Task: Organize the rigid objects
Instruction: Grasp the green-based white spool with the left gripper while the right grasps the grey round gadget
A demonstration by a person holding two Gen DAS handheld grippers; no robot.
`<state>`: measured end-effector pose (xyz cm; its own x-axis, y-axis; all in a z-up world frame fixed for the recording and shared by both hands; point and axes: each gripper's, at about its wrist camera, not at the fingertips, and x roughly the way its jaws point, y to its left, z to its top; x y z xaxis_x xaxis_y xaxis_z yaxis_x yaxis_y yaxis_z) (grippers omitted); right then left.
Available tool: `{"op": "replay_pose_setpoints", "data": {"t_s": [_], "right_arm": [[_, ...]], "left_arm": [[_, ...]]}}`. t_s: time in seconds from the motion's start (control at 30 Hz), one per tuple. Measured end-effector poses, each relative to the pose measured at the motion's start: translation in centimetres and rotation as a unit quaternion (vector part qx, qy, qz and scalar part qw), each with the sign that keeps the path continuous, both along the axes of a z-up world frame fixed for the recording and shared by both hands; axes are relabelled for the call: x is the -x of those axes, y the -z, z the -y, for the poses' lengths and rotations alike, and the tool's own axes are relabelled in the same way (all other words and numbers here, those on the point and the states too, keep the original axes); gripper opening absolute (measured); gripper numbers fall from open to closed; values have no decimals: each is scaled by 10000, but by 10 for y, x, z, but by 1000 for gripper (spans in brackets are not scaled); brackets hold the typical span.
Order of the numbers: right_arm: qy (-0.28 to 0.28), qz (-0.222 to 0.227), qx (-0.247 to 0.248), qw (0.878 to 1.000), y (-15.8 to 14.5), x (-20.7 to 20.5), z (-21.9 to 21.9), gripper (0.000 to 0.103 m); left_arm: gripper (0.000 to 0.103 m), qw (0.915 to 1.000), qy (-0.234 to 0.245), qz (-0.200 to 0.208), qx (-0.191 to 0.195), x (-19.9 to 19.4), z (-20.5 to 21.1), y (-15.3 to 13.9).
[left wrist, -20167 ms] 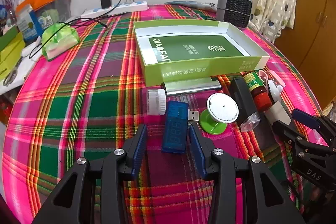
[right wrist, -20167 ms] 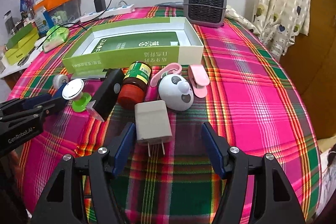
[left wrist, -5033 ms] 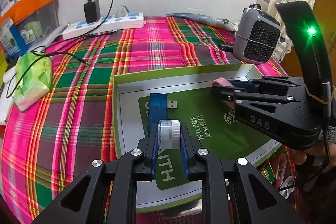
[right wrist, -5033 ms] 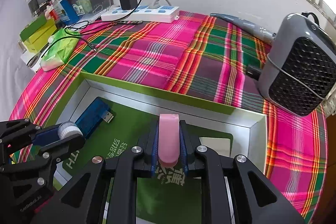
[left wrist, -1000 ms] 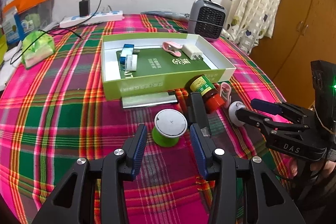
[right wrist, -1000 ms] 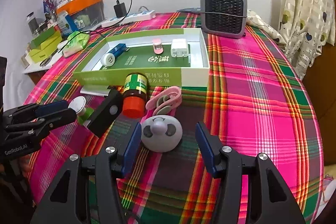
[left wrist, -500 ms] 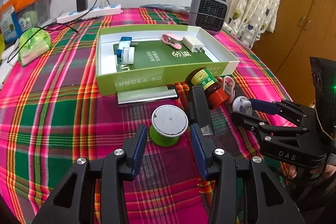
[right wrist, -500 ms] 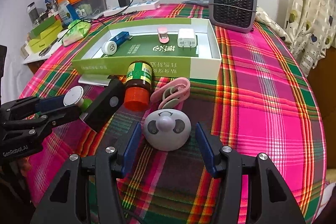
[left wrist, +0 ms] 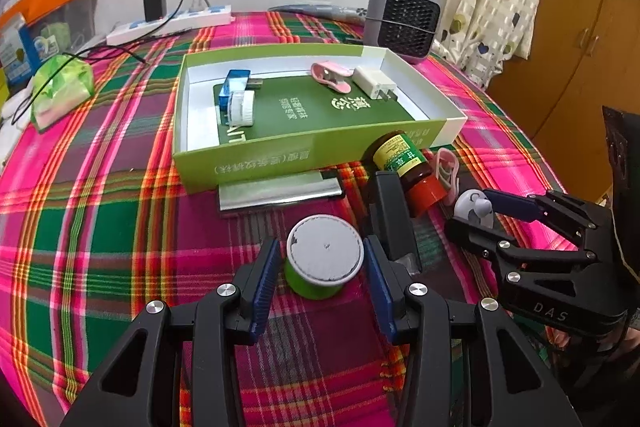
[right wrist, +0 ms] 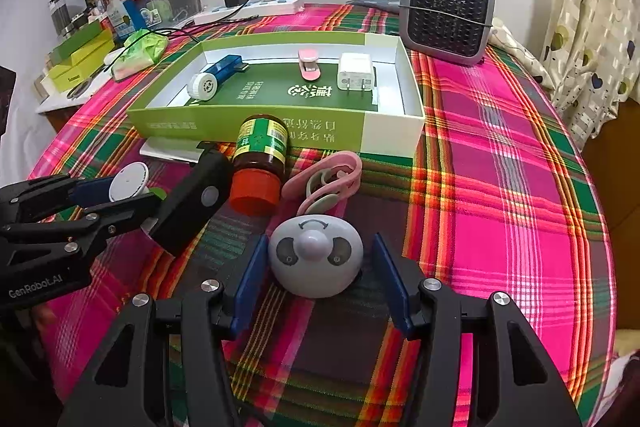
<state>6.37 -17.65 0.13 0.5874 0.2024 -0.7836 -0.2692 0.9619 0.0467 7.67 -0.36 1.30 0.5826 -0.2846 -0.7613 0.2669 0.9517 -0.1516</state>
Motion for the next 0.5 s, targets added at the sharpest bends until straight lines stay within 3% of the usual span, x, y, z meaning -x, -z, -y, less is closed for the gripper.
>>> {"op": "replay_pose_setpoints", "data": {"t_s": [0.5], "right_arm": [[133,9,145,9998,0,-2,1,55]], "left_arm": [[42,9999,-140,-33,90,-4,-4,2]]}}
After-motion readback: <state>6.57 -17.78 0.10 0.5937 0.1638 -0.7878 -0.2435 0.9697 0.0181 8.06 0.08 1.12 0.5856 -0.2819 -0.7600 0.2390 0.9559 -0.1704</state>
